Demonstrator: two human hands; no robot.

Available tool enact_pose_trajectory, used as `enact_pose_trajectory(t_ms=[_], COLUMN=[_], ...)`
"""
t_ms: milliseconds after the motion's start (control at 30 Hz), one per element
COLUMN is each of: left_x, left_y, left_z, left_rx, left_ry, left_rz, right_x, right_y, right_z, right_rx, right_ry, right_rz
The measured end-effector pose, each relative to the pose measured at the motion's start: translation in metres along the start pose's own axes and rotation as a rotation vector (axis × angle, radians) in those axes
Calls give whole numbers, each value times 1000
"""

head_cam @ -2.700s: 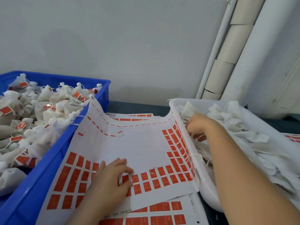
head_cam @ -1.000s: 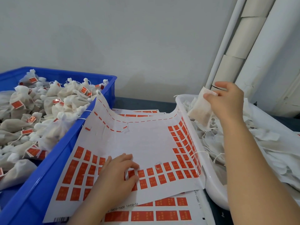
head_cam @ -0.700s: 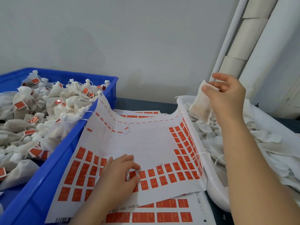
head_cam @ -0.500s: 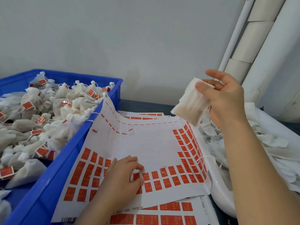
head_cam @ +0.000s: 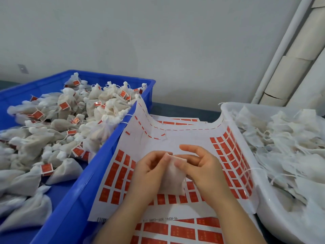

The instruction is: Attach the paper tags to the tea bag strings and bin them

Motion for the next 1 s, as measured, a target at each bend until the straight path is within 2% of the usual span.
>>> enact_pose_trajectory(t_ms=[267, 433, 667, 833, 1000], left_x=[-10, -11, 0, 2, 4], left_y=[10, 4, -5, -9, -9], left_z=[-4, -2, 3, 5, 6], left_rx=[105, -24, -53, -117, -71], left_ry=[53, 101, 14, -34, -71], left_rz=[68, 251, -126, -74, -87], right_x=[18, 23, 16, 12, 13], right_y=[8, 4, 7, 11, 8], right_z=[7, 9, 10, 12, 15], right_rx=[17, 21, 69, 108, 100], right_ry=[-23, -27, 39, 46, 20], right_rz=[-56, -126, -138, -117, -147])
Point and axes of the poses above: each hand's wrist, its own z-axis away from the middle knuckle, its own y-axis out of the back of the hand, x = y × z, the point moved 7 cm from there along -z, towards the middle knuckle, and after that the axes turned 3 degrees about y, right-handed, at the moved point
